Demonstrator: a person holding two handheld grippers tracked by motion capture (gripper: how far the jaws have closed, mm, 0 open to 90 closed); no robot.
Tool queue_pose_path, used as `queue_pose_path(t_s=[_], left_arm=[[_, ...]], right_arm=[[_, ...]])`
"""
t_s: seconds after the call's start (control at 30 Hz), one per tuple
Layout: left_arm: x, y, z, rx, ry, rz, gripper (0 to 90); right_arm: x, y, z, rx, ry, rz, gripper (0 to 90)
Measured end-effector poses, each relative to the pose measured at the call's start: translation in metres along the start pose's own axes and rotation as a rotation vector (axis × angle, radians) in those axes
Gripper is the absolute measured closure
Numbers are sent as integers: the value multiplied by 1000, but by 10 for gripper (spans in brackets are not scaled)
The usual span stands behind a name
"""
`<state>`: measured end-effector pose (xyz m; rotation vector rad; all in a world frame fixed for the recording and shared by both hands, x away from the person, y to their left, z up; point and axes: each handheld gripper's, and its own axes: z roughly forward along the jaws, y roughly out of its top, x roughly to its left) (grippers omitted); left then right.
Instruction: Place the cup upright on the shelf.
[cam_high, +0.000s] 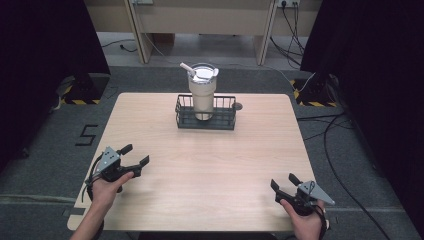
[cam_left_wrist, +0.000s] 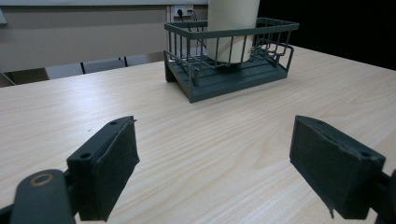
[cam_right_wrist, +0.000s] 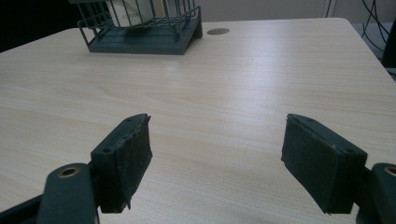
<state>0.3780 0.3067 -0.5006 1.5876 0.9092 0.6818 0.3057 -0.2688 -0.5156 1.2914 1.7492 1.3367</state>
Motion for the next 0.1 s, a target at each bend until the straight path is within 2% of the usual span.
queue_pose_path(t_s=[0.1], left_arm=[[-1, 2, 2, -5, -9, -7, 146]], right_arm=[[0, 0, 0, 0, 2, -3, 224]])
